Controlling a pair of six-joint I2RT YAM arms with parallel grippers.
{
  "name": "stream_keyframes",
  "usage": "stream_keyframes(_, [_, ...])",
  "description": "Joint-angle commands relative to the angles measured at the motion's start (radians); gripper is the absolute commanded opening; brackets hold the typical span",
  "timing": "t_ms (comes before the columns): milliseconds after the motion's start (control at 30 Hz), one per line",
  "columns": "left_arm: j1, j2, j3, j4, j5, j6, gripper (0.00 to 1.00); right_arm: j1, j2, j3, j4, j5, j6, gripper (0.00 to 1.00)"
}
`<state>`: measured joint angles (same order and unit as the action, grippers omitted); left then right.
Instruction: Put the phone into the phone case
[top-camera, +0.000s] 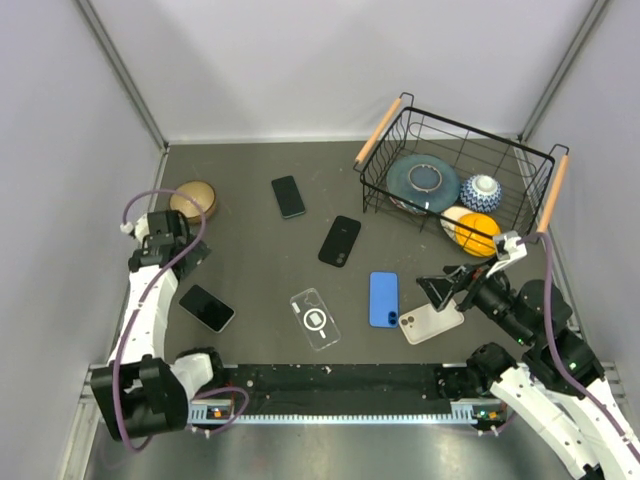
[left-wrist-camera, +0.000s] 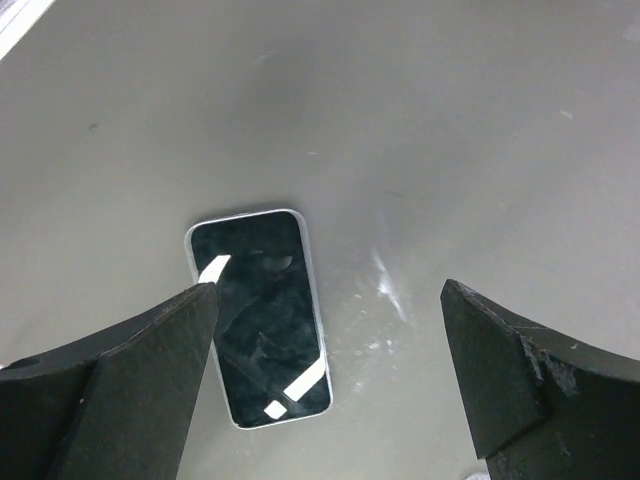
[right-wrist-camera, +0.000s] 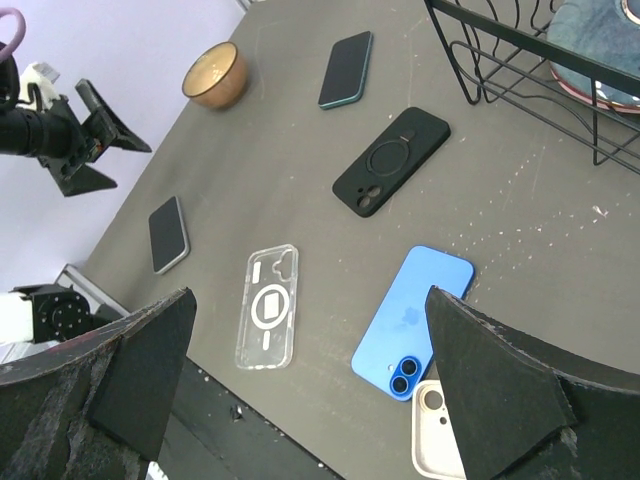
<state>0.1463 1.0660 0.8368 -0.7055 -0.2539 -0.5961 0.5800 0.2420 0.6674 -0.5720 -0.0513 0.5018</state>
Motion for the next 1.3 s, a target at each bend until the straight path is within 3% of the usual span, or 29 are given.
stream_keyframes(0, [0.1, 0.015, -0.048, -0.084, -0.067, -0.155, 0.99, 0.011, -0.036, -0.005, 0.015, -0.012, 0.01, 0.98])
stream_keyframes(367, [0.13, -0.001, -0.192, 0.02, -0.019, -0.231, 0.99, 0.011, -0.004, 0.003, 0.03, -0.025, -0.003, 0.98])
stream_keyframes(533, [0.128, 0.052, -0.193, 0.047, 0.076, -0.217, 0.99, 0.012, 0.002, 0.014, 0.035, -0.041, -0.003, 0.98])
stream_keyframes(833, [0.13, 0.205, -0.168, -0.002, 0.038, -0.243, 0.99, 0.011, -0.032, -0.035, 0.038, -0.042, 0.024, 0.98])
stream_keyframes(1000, [0.13, 0.2, -0.203, 0.043, 0.062, -0.255, 0.99, 0.011, -0.037, -0.043, 0.038, -0.047, 0.027, 0.98])
stream_keyframes(1267, [0.119, 0.192, -0.226, 0.093, 0.093, -0.22, 0.88, 0.011, -0.026, -0.052, 0.043, -0.041, 0.052, 0.98])
